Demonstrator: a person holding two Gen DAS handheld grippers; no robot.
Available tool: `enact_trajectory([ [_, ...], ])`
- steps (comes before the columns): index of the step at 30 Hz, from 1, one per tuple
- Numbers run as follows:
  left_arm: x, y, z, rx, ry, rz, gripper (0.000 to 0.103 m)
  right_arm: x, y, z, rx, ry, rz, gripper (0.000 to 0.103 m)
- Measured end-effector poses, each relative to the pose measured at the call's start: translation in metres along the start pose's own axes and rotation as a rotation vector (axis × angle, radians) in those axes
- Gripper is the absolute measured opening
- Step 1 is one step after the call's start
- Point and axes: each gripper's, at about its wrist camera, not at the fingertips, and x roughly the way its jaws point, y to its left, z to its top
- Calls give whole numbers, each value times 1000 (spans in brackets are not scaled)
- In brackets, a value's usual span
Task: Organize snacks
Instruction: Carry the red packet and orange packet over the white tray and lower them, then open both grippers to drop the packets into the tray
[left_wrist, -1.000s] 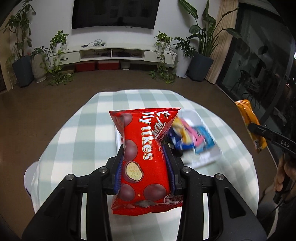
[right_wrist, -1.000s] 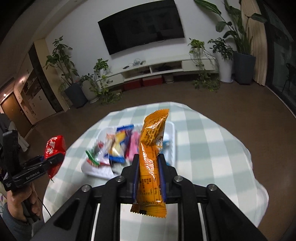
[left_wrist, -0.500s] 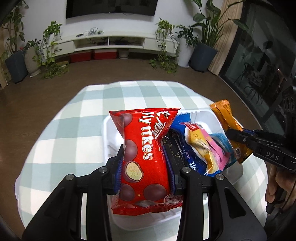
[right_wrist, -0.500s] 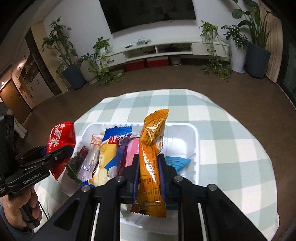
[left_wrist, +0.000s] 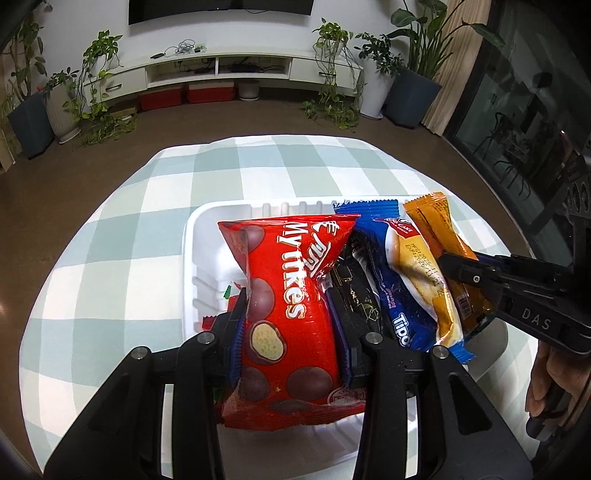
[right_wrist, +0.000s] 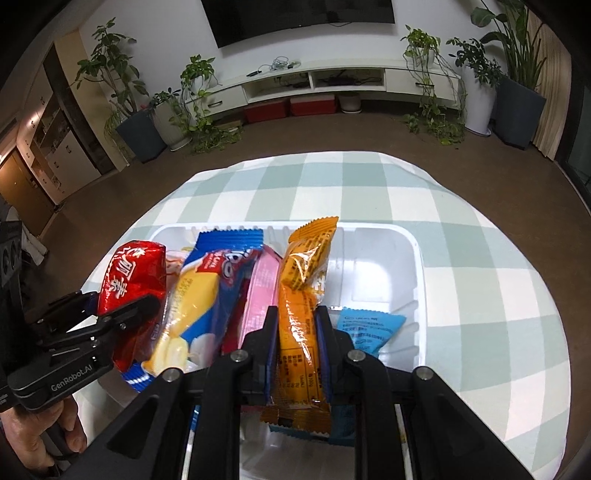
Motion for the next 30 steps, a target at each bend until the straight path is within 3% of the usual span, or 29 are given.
enact_trajectory([
  [16, 16, 0, -3, -6, 18, -18, 47, 6, -2, -7, -1, 1, -9, 24],
  [22, 6, -4, -3, 5, 1, -9, 55, -6, 5, -6, -20, -20, -14, 50],
  [23, 4, -4, -3, 10, -7, -7, 60, -9, 6, -6, -24, -24, -16, 55],
  [26, -7, -7, -4, 15, -32, 10, 71, -18, 8, -6, -29, -47, -25, 57],
  [30, -25, -10, -8, 20, -68, 34, 75, -38, 9, -8, -21, -74, -20, 62],
])
